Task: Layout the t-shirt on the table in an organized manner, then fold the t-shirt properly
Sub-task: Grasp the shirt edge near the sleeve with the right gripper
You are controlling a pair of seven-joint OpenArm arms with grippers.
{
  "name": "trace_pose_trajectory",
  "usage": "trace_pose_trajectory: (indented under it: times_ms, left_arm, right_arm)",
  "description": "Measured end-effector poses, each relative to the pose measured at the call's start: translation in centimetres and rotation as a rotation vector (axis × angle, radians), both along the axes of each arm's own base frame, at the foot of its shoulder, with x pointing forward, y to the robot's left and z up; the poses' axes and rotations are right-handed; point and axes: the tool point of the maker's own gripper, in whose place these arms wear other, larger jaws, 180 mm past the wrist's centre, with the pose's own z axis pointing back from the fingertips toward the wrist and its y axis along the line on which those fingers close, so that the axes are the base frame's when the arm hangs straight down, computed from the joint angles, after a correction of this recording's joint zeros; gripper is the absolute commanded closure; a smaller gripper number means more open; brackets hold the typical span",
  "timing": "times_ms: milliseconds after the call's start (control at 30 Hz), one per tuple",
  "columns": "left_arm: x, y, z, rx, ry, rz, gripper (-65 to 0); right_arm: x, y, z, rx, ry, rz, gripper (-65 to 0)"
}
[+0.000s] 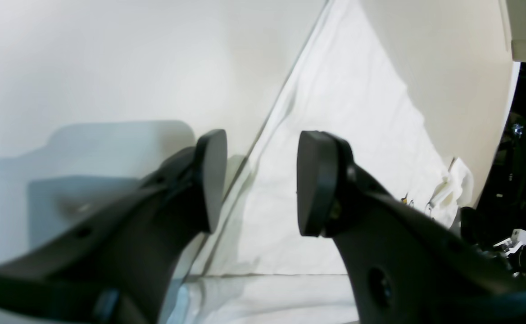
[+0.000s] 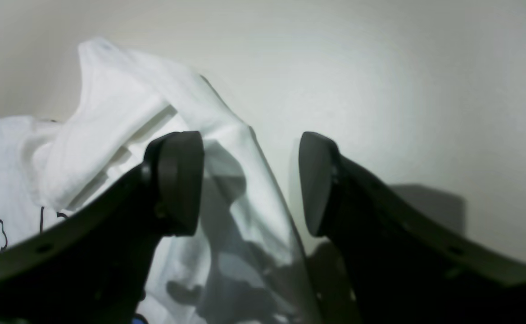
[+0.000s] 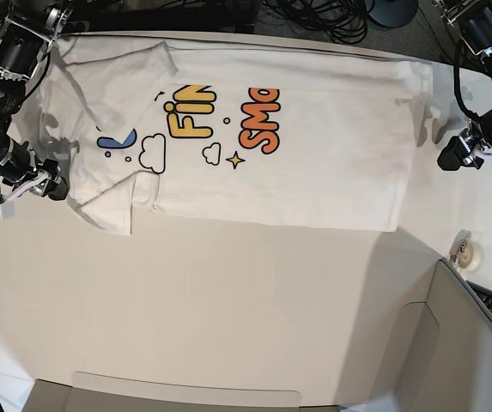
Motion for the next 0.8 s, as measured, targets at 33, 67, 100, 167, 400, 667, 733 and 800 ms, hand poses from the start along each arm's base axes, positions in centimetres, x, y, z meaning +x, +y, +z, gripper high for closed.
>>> trace_pose_trajectory:
  times_ms: [33, 67, 100, 167, 400, 667, 733, 800]
  left_arm:
    - [0.0, 0.0, 0.0, 0.000, -0.002, 0.000, -25.2]
    - [0.1, 0.0, 0.1, 0.000, -0.003, 0.000, -25.2]
    - [0.1, 0.0, 0.1, -0.001, -0.004, 0.000, -25.2]
    - [0.1, 0.0, 0.1, 0.000, -0.004, 0.000, -25.1]
    - [0.1, 0.0, 0.1, 0.000, -0.003, 0.000, -25.1]
    - [0.1, 0.0, 0.1, 0.000, -0.004, 0.000, -25.1]
    - [0.1, 0.0, 0.1, 0.000, -0.004, 0.000, -25.1]
    - [0.1, 0.0, 0.1, 0.000, -0.004, 0.000, -25.1]
  right_arm:
    - [0.0, 0.0, 0.0, 0.000, 0.000, 0.000, -33.7]
    - [0.0, 0.0, 0.0, 0.000, 0.000, 0.000, -33.7]
    - [0.0, 0.0, 0.0, 0.000, -0.001, 0.000, -33.7]
    - [0.0, 0.3, 0.1, -0.008, -0.003, 0.006, -33.7]
    - [0.2, 2.0, 2.7, -0.052, -0.057, 0.064, -33.7]
    - [-1.0, 1.9, -0.1, -0.013, 0.018, 0.045, -33.7]
    - [-0.9, 1.8, -0.2, 0.001, 0.004, 0.033, -33.7]
    - [-0.8, 1.7, -0.1, 0.000, -0.004, 0.028, -33.7]
